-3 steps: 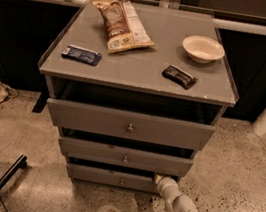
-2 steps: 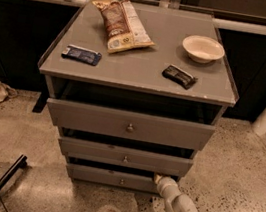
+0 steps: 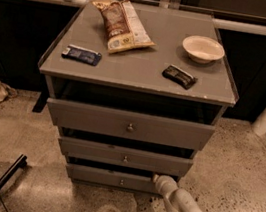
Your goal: Open bottom drawer
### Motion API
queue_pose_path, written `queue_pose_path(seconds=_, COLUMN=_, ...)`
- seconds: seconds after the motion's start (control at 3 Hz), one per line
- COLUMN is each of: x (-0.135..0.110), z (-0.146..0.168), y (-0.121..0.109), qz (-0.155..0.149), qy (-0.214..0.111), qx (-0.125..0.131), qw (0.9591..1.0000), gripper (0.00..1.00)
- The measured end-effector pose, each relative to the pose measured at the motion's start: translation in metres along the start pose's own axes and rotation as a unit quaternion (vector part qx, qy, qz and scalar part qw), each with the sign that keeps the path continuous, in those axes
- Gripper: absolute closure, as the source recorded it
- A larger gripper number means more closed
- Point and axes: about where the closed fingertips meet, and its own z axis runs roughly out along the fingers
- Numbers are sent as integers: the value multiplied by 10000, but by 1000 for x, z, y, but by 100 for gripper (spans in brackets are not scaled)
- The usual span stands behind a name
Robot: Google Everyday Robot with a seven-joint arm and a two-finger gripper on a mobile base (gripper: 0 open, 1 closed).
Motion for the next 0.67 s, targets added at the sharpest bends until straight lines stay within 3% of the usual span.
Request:
queue_pose_path(seconds=0.33, x=-3, z=-2, y=1, qz=0, qy=0, qx=0, qw=10000, gripper=100)
queue_pose_path(seconds=0.67, x=7, z=-8, y=-5, qz=118, qy=233, qx=52, qw=9996, gripper=100)
